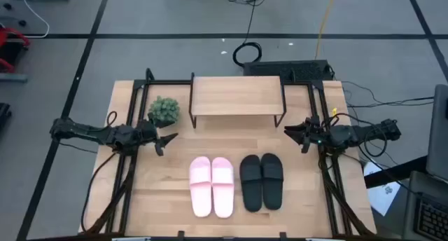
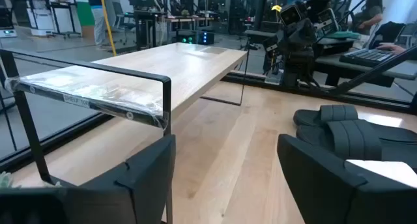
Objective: Pick and place slides into the shelf
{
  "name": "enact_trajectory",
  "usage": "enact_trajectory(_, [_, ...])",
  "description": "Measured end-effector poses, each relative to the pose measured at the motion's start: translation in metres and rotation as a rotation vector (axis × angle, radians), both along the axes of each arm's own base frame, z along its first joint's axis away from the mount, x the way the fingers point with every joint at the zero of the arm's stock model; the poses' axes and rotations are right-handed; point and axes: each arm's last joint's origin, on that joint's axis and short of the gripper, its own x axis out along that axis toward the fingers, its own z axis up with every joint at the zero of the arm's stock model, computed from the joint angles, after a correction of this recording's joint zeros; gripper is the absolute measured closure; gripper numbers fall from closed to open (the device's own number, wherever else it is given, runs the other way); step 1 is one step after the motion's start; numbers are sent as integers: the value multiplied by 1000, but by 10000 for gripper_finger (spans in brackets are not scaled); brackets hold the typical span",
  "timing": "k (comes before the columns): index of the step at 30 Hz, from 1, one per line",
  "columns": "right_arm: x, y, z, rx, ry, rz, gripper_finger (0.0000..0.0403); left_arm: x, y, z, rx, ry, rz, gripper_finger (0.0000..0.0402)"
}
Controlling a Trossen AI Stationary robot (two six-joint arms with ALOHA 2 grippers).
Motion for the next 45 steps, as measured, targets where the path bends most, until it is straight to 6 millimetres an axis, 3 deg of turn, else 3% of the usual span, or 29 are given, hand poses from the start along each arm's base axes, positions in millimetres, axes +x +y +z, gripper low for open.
enact_trajectory(31, [0,0,0,0,0,0,289,0,0,0,0,0,0,131])
enact_trajectory(36, [0,-1,0,-77,19,-17,289,0,0,0,0,0,0,131])
enact_trajectory(45, [0,-1,6,-50,-49,-19,289,0,1,0,37,11,25,131])
